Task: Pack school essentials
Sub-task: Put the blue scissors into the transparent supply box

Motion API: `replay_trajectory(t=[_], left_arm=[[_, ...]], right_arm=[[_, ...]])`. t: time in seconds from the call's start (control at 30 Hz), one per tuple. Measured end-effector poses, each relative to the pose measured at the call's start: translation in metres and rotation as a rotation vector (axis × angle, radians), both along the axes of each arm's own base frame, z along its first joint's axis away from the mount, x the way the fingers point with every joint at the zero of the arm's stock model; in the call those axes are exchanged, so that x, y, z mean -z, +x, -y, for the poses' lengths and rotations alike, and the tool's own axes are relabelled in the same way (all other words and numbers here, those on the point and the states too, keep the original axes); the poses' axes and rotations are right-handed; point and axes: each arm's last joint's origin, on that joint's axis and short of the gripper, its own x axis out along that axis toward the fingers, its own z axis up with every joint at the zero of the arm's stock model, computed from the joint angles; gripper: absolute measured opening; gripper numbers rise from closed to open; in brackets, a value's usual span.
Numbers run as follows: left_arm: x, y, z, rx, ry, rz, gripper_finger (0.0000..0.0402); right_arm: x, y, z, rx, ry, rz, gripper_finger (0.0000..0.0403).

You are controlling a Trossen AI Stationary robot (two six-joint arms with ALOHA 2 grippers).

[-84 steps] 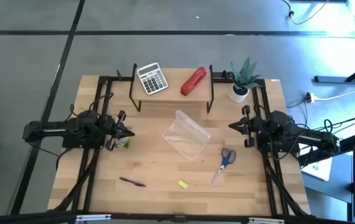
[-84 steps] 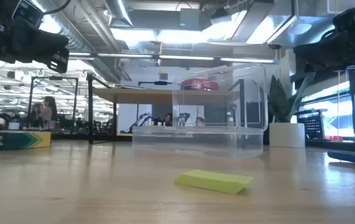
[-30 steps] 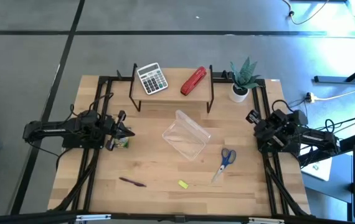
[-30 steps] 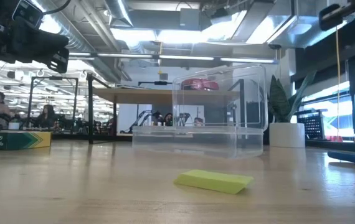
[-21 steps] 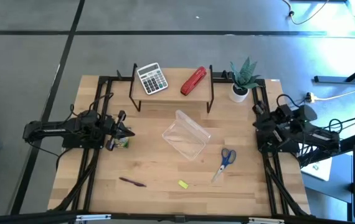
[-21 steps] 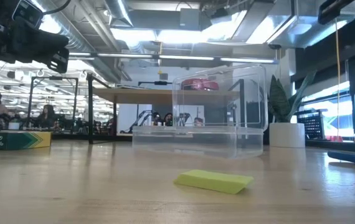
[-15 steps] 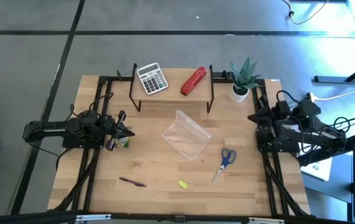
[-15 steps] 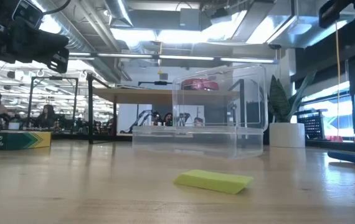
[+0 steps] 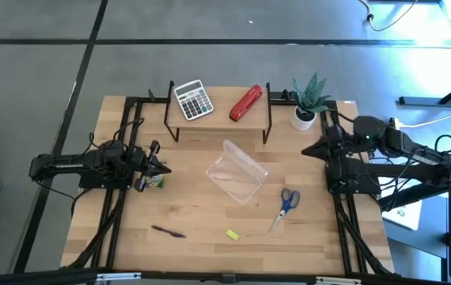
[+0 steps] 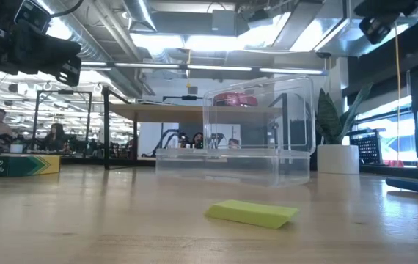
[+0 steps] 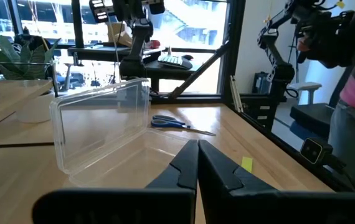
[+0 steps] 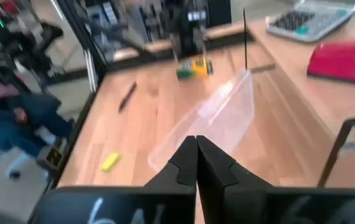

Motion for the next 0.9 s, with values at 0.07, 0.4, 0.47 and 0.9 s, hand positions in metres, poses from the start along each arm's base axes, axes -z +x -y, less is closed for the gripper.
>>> replay_trajectory(t=[0.07,0.4,0.47,0.9], left_arm=[[-0.001,0.0,0.0,-0.009,0.001,0.008,0.0],[-0.015,-0.001,-0.002,-0.073,-0.082,0.091,0.0],[-0.021,-0.003,-0.001,-0.046,-0.108,0.063,0.0],[-0.119,-0.015,0.0,-0.066,-0.124,-0.271,0.0]], right_arm=[[-0.005,0.004,0.001,-0.002,0.003,-0.029,0.0001],[-0.025,0.013,0.005,0.056,-0.029,-0.028,0.0],[-0.024,0.015,0.005,0.056,-0.028,-0.035,0.0],[-0.022,0.019,0.005,0.034,-0.014,-0.054,0.0]])
